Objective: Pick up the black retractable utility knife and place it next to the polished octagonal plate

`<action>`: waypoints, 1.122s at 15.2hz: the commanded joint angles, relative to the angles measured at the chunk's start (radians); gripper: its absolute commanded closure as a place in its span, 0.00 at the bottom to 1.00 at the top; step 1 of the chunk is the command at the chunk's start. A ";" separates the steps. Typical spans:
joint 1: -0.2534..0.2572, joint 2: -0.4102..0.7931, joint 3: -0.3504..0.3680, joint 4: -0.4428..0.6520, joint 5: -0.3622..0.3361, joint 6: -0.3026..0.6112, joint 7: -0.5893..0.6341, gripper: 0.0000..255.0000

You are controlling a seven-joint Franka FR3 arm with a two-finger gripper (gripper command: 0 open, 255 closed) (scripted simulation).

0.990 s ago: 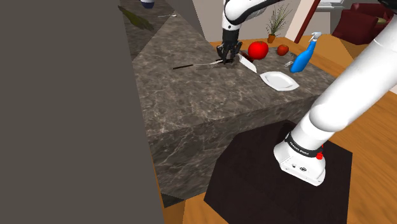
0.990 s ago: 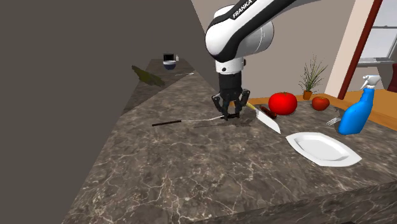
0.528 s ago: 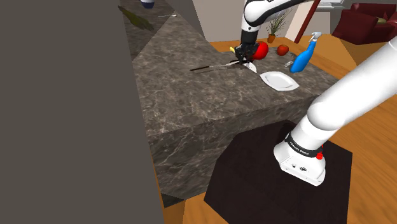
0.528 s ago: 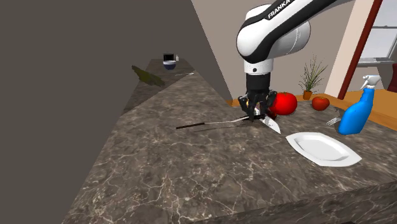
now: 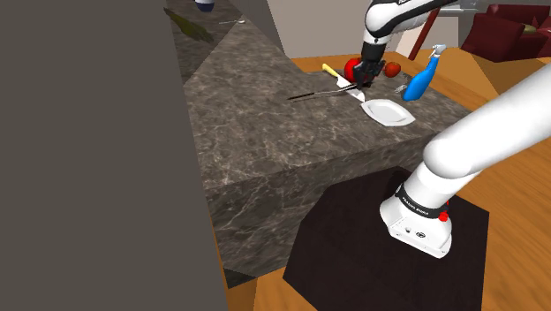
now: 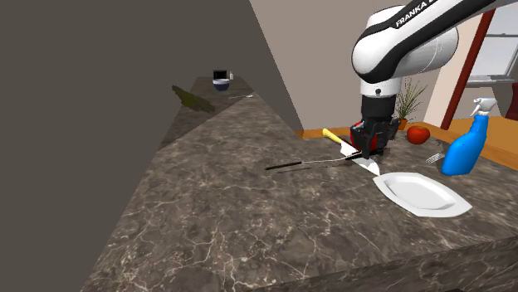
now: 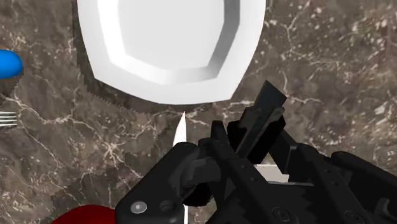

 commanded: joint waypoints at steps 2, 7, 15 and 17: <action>-0.038 -0.027 -0.049 -0.021 -0.027 0.006 -0.070 1.00; -0.098 -0.039 -0.136 -0.025 -0.066 0.020 -0.191 1.00; -0.176 0.004 -0.286 0.029 -0.096 0.050 -0.401 1.00; -0.190 0.027 -0.326 0.053 -0.092 0.059 -0.458 1.00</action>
